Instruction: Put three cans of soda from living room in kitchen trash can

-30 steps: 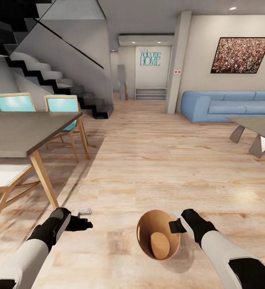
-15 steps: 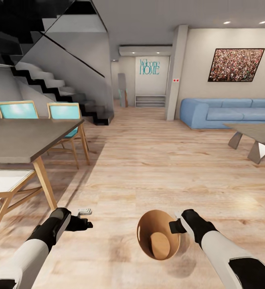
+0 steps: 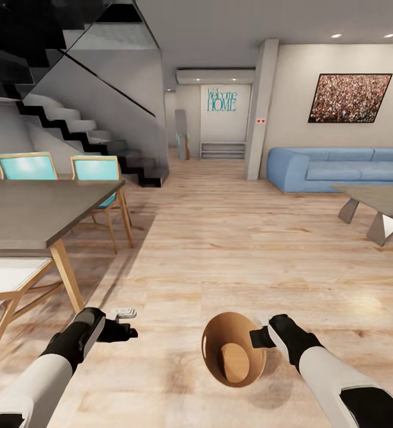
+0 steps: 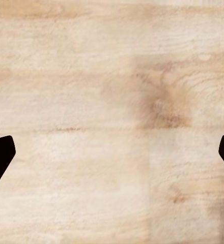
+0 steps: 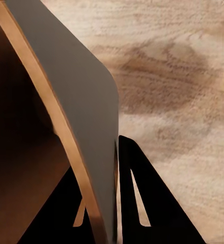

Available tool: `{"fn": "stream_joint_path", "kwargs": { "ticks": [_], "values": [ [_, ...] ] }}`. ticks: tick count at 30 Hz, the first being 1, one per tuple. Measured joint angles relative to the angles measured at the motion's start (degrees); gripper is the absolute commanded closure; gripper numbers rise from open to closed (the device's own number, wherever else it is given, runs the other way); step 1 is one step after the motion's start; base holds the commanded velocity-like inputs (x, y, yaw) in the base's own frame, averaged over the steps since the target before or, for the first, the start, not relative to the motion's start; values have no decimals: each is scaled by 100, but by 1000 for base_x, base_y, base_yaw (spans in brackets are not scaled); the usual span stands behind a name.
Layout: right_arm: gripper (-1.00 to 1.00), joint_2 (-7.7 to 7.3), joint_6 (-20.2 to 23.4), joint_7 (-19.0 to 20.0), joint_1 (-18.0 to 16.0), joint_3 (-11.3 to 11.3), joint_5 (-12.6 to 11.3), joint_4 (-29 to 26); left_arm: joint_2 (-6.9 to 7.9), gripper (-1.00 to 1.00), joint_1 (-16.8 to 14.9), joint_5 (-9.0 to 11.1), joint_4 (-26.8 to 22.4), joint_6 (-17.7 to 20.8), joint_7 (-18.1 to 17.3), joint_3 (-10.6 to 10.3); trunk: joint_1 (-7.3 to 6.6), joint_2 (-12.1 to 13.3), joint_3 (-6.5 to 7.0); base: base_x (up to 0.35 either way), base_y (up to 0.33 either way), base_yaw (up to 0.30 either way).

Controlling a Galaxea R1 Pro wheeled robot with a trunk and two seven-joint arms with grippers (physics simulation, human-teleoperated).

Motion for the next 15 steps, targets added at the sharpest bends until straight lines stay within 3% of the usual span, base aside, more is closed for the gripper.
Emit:
{"fn": "stream_joint_path", "kwargs": {
  "ticks": [5,8,15],
  "values": [
    [100,10,-5,-5,46,-90,4,-40,0,-100,0,0,-4,-1,6,0,-110,200,90,0,0,0],
    [100,-7,-12,8,56,-392,18,-74,0,-100,1,0,-8,1,7,1,-176,321,145,0,0,0],
    [100,-7,-427,39,103,-438,44,-96,0,-100,0,0,-9,7,8,-3,-330,602,270,0,0,0]
  ]
}}
